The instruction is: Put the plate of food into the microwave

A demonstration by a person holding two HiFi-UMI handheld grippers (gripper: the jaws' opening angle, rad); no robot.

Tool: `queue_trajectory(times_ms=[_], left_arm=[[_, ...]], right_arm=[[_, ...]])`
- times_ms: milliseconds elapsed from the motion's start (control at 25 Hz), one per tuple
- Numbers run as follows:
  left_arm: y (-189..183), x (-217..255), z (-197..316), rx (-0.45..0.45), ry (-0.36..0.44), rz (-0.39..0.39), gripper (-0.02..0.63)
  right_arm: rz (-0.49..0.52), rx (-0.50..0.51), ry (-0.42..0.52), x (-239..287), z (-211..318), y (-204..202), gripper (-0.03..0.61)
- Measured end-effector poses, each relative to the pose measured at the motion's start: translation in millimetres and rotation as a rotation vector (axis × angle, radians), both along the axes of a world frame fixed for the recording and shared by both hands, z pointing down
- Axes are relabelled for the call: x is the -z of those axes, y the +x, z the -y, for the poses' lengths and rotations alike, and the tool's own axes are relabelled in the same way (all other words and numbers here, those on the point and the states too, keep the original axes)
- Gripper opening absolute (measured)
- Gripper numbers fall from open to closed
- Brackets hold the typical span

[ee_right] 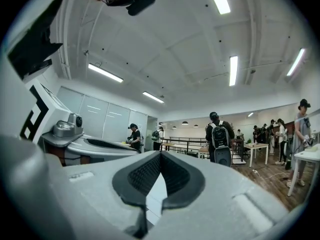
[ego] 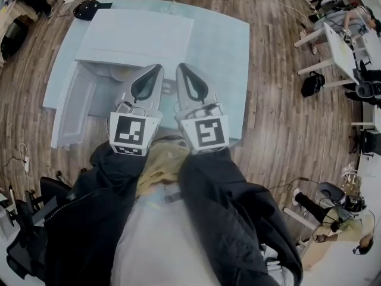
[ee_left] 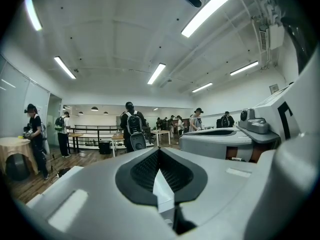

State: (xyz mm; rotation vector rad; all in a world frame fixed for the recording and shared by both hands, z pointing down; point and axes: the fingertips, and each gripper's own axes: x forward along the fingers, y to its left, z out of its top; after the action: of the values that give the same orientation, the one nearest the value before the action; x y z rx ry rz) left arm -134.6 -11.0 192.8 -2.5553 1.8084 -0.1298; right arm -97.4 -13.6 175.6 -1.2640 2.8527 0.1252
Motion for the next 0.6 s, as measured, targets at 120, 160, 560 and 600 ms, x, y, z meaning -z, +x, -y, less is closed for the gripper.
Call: queue_trajectory(times_ms=[120,160,560,600], left_arm=[[0,0,-3,0.0,-0.001,0.0,-0.003],[0,0,-4,0.0,-0.002,0.0,-0.003],[0,-9,-1,0.007,-0.024,-0.003,-0.003],[-1,-9,-3,0.009,-0.025,-0.003,-0.003]], right_arm=[[-0.001,-0.003,0.006,1,-2,0,-0.006],[0.0,-0.003,0.007,1,-3,0,-0.005],[-0.003,0.007,-0.014,-9,-1,-1,-0.005],[-0.003,0.008,-0.017,-9,-3,-2,-0.005]])
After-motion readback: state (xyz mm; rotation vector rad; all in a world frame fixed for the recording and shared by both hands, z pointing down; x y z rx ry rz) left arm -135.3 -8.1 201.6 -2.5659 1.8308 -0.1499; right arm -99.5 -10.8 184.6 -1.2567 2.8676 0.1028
